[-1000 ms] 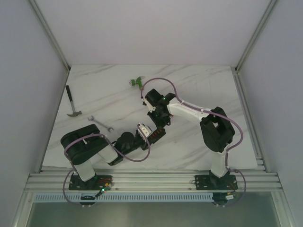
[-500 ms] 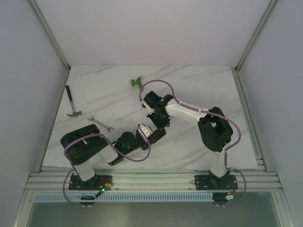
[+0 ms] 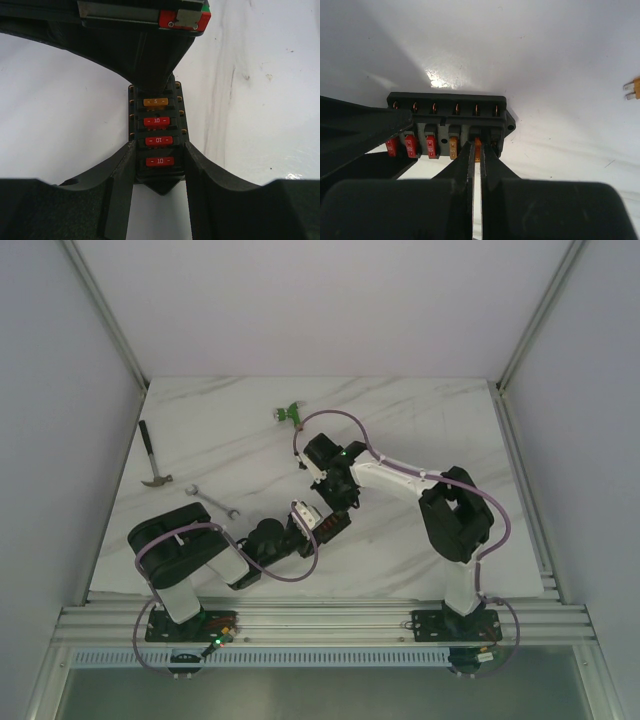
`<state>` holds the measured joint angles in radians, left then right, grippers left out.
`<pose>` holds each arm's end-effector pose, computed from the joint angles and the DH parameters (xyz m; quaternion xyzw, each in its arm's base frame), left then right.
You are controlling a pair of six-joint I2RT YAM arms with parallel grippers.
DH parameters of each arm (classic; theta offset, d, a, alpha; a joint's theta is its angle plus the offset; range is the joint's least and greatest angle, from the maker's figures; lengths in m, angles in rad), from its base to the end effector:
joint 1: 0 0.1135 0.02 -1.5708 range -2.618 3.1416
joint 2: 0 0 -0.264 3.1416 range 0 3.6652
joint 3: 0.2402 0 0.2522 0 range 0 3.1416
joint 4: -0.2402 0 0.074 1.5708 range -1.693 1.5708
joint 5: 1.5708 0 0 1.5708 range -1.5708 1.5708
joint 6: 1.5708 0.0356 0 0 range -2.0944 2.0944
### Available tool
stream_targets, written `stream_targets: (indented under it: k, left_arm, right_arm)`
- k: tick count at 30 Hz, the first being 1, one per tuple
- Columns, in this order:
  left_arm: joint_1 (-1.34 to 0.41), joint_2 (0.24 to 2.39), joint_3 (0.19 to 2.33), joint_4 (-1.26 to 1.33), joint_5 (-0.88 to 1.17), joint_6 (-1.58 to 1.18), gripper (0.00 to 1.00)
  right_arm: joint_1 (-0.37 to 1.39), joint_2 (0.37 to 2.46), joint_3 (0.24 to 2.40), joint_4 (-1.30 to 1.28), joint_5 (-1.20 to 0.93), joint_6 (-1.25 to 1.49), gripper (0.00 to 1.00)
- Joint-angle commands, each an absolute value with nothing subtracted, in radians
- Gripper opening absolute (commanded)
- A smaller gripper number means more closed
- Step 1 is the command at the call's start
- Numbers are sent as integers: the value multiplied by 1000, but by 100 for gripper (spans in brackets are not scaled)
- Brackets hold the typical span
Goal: Snap on the fuse box
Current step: Install the fuse at the fuse box base.
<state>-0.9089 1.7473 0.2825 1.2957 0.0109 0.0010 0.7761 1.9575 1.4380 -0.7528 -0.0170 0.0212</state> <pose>0.1595 -0.2053 0.1177 0.3390 0.6850 -0.2865 0.5777 0.2809 0.2766 0.1837 -0.3656 0.9188 0.0655 0.1338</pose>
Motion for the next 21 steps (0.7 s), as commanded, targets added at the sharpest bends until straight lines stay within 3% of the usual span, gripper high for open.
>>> stream_targets:
  k: [1, 10, 21]
  left_arm:
    - [-893, 1754, 281, 1242, -2, 9, 24]
    - [-887, 1751, 281, 1243, 4, 1, 22]
    - [-885, 1754, 282, 1242, 10, -3, 20]
  right_arm:
    - [774, 2191, 1312, -877, 56, -33, 0]
    - [840, 2228, 1372, -863, -59, -45, 0]
    - [785, 2304, 1333, -840, 57, 7, 0]
